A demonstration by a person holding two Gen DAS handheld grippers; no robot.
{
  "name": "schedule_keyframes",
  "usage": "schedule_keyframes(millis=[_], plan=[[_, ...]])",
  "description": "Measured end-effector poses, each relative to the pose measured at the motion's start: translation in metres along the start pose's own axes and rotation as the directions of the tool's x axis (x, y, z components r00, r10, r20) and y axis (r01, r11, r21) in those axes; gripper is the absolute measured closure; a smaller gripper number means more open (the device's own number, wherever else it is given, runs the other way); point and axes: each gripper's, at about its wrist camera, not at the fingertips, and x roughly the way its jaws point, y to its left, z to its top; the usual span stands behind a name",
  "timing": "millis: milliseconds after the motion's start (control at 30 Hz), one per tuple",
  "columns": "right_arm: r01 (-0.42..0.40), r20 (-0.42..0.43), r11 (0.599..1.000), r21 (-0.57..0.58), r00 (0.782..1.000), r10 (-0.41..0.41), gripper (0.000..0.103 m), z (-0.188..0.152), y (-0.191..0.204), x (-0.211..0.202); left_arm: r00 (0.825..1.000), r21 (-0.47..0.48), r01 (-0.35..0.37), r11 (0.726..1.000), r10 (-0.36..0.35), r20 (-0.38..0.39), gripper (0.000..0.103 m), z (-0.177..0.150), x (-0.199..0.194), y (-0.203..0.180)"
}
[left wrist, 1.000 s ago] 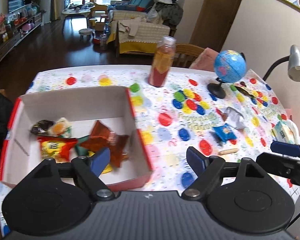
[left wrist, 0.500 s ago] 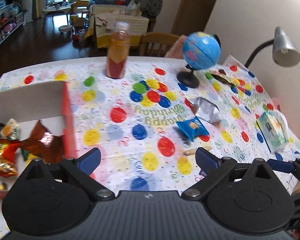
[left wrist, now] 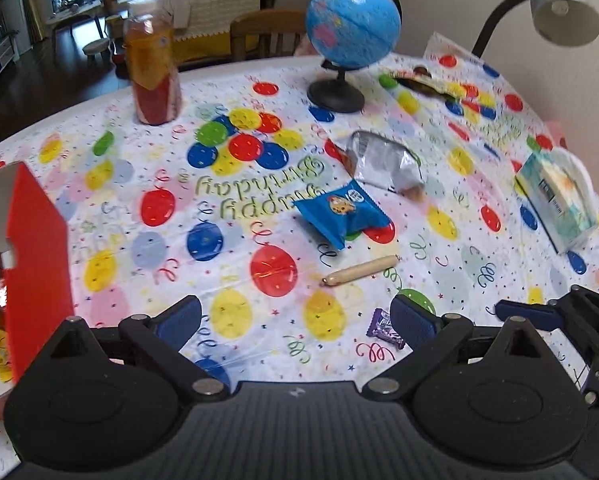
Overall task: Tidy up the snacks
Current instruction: 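Move both tools back from the box toward the blue cookie packet and purple candy, then grasp the blue cookie packet with the left tool while the right tool grasps the purple candy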
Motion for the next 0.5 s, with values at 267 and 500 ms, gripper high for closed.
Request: schedule_keyframes(millis=[267, 500], plan=[[-0.029, -0.039, 0.998, -0.055, 0.999, 0.027, 0.030, 0.004, -0.009, 0.031, 0.999, 0.105, -0.017, 0.994, 0.021, -0.036, 0.002, 0.029, 0.035, -0.023], [-0.061, -0.087, 0.992, -0.111, 0.995, 0.051, 0.040, 0.006, -0.009, 0.054, 0.998, 0.225, 0.011, 0.974, 0.005, -0.069, 0.002, 0.051, 0.069, -0.045]])
